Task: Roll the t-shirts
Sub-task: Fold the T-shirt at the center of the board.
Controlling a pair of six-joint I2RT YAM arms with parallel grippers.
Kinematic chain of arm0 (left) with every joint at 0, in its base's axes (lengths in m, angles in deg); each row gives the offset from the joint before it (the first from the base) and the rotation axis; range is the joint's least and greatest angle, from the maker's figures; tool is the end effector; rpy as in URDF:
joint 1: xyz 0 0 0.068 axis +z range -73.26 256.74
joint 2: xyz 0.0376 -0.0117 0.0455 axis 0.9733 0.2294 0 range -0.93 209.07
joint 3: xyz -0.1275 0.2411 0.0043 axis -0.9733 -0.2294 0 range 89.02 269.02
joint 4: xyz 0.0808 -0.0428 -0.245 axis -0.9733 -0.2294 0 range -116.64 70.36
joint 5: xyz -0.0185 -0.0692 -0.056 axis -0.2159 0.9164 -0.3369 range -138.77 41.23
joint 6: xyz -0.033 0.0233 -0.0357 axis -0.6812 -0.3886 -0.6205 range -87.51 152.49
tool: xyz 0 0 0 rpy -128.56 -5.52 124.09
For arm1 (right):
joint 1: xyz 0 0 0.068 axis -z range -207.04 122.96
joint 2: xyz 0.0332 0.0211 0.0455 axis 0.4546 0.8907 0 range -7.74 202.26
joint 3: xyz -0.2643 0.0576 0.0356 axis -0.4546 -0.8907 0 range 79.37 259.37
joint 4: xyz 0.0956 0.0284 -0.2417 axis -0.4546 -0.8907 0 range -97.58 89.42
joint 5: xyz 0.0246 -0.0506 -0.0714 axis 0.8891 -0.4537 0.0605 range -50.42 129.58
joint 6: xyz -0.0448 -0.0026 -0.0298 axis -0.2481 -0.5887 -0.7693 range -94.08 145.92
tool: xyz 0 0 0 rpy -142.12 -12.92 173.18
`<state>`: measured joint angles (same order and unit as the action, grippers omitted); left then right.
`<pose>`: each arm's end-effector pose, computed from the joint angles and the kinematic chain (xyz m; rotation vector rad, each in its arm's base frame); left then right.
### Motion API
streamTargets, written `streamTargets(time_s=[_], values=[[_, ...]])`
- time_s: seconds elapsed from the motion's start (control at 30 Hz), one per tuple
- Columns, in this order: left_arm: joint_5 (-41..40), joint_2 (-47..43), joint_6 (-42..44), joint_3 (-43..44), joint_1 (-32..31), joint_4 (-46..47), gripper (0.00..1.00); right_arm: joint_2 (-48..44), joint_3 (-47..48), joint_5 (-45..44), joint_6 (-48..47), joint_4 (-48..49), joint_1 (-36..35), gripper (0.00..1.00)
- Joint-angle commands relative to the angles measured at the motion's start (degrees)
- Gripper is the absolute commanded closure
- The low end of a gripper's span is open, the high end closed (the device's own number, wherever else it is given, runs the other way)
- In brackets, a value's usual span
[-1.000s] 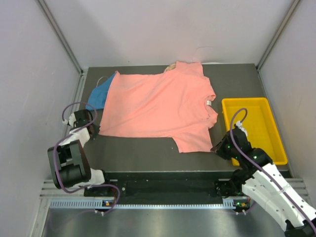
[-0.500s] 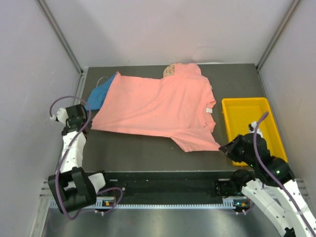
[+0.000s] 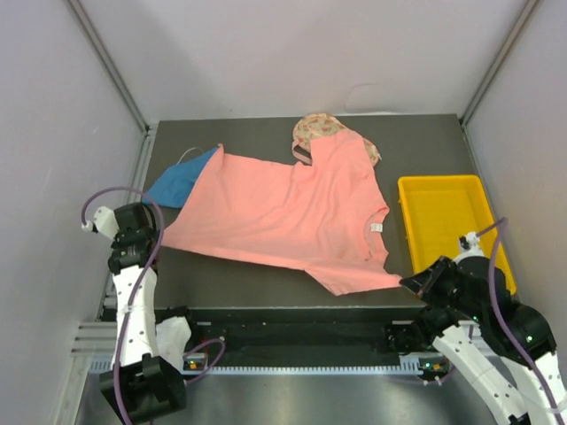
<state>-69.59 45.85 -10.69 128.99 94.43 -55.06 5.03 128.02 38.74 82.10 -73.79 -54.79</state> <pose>0.1573 0.0635 0.2643 -1.2969 1.8466 0.1832 0.0118 0.0055 0.2977 0.5826 2.2655 0.7615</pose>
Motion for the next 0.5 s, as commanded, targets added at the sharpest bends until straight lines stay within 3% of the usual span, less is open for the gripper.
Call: streamTargets(time_s=[0.0,0.2,0.47], values=[[4.38,5.14,3.62,-0.16,-0.9,7.28,1.0,7.16,-4.6,2.34,-1.07,10.26,-0.38,1.0],[-4.14,22.01,3.63,7.22,-11.7,9.49,1.0,28.56,-5.23,-0.82,-4.58,27.4,-0.29,1.0],[-4.84,41.18,1.69,20.32,-13.03,7.56,1.0,52.68,9.35,-6.28,-8.9,33.92,1.46,1.0]])
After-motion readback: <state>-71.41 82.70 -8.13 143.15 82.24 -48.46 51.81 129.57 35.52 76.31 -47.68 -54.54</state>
